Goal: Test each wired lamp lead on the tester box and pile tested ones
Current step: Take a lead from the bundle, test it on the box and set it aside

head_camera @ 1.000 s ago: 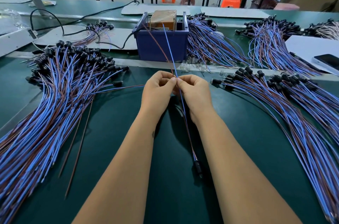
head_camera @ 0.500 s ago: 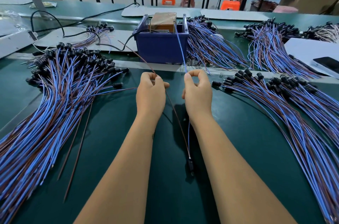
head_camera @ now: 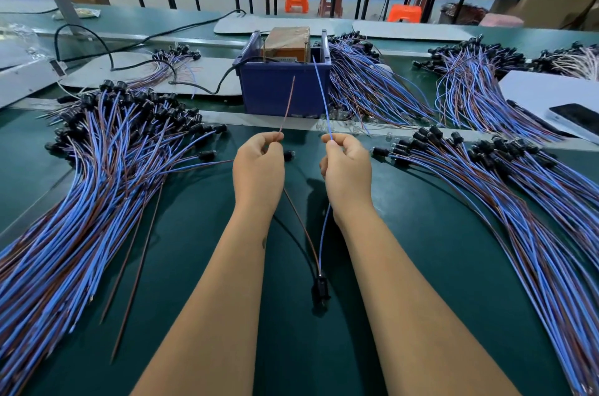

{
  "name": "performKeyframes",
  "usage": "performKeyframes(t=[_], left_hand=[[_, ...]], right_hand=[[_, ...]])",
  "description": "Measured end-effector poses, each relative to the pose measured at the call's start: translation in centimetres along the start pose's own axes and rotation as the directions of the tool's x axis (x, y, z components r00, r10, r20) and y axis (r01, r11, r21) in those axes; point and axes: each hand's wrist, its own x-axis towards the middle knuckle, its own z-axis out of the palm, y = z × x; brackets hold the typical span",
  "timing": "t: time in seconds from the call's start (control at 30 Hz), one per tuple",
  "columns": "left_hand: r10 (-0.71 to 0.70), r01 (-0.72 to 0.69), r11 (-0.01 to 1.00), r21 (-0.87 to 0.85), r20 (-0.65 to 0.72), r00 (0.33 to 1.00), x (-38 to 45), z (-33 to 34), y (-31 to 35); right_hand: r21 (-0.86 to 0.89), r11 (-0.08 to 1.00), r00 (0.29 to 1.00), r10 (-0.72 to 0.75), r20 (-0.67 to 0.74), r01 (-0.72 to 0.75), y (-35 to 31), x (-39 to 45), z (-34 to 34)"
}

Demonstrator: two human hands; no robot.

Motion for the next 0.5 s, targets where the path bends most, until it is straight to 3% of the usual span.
performKeyframes(t=[0.2, 0.5], left_hand=[[-0.011, 0.005, 0.996, -0.084, -0.077, 0.997, 0.19, -0.42, 0.08], [0.024, -0.032, 0.997, -0.067, -0.115, 0.993, 0.26, -0.33, 0.05]], right_hand=[[0.014, 1.0, 1.0, 0.0, -0.004, 0.0, 0.07, 0.0, -0.08], [-0.044, 0.999, 1.0, -0.024, 0.011, 0.025, 0.04, 0.03, -0.08]])
